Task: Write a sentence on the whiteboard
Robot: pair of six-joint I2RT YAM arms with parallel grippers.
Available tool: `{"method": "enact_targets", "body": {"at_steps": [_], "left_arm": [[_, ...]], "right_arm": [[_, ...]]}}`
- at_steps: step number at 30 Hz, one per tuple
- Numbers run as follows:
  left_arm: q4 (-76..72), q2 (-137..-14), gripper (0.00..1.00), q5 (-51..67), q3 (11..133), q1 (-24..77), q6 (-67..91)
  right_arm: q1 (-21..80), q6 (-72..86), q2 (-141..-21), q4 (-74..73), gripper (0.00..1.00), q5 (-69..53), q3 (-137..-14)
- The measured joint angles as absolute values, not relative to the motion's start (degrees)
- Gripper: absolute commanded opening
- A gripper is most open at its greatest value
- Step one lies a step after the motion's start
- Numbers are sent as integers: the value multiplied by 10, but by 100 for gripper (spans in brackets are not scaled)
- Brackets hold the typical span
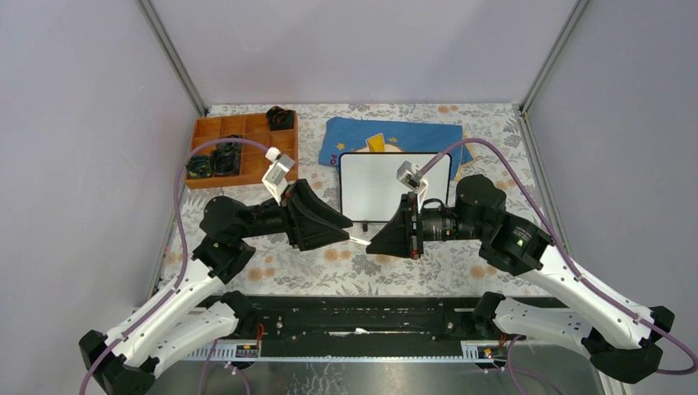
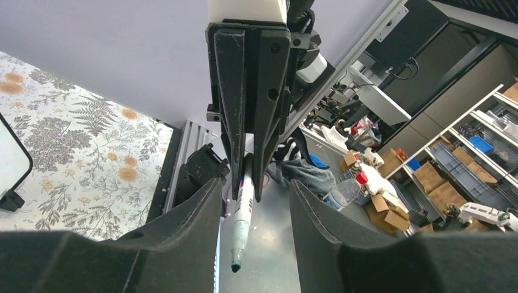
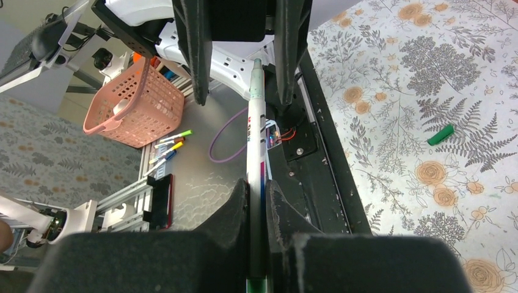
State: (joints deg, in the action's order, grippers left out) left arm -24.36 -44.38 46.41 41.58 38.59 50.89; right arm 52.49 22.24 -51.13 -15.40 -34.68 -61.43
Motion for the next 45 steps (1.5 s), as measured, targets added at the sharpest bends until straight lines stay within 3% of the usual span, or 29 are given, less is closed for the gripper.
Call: {"method": "enact_targets", "body": {"at_steps": [4,10,20,29,38,45], "left_arm": [[-234,-444,58,476,424,386,500],[-205,-444,59,486,425,386,481],[-192,-442,38,492,425,386,472],[-187,-439,41,501,425,386,467],[-174,-435,24,502,425,386,462],[-168,-434,0,500,425,386,459]], "right_arm": [[525,218,-511,-158,0,-346,-617],[525,216,-509,-160,0,-346,-617],[525,216,-507,-161,0,-346,-617],[525,216,-507,-160,0,-345,-617],[525,214,-507,-161,0,-342,-617],[525,212,-507,-161,0,-348,-617]]}}
